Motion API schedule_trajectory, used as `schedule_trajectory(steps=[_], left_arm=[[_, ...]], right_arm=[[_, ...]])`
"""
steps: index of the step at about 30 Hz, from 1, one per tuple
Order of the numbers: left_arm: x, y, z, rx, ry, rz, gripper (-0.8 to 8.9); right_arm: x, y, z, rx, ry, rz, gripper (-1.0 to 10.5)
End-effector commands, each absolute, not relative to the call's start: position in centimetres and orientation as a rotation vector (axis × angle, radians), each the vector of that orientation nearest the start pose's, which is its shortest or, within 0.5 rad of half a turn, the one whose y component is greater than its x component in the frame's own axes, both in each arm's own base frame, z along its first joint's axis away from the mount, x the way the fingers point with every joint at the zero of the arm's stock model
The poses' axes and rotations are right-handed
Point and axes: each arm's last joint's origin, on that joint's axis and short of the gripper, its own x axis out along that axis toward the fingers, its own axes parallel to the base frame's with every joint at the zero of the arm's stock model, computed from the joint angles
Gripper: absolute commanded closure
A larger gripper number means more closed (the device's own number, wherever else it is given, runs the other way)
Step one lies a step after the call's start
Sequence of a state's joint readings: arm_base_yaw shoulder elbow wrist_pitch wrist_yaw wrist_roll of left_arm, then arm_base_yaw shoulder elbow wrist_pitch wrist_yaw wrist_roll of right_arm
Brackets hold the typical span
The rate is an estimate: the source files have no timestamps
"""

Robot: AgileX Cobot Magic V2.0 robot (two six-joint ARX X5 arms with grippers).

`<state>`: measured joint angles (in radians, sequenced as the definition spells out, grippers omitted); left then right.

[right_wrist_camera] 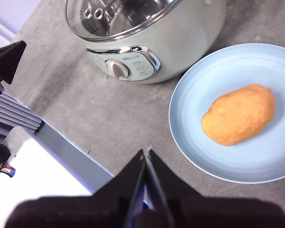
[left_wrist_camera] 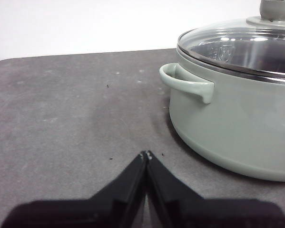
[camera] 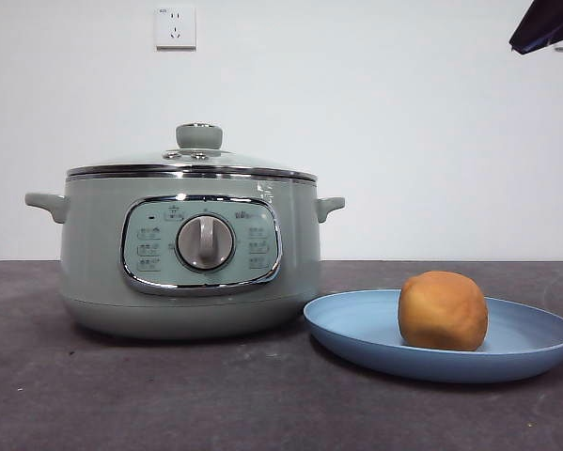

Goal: Take the potato out from the steamer,put the potato on the plate,close the lid

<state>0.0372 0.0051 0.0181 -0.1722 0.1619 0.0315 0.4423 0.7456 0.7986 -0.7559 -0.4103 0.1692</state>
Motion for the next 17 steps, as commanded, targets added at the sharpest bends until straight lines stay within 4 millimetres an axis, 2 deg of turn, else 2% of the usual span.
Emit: schedule_trajectory(steps=[1, 5, 9, 12, 17], left_arm=[[9.6, -0.1, 14.8, 0.005, 0.168, -0.121, 8.17], [9.6, -0.1, 14.8, 0.005, 0.168, -0.121, 8.17], [9.6, -0.1, 14.8, 0.005, 0.167, -0.121, 8.17], [9.6, -0.1, 14.8, 0.005, 0.167, -0.121, 8.17], [9.6, -0.1, 14.8, 0.005, 0.167, -0.121, 8.17]], right_arm=[[11.8, 6.3, 29.9, 0.089, 0.72, 0.711, 9.5], [11.2, 4.7, 30.6, 0.001, 0.565, 0.647, 9.5], [10.3, 3.1, 30.4, 0.025, 0.371, 0.535, 9.5], [9.8, 2.1, 29.3, 0.01, 0.237, 0.453, 9.5], [9.3, 1.4, 25.5, -0.005, 0.075, 0.374, 9.5]])
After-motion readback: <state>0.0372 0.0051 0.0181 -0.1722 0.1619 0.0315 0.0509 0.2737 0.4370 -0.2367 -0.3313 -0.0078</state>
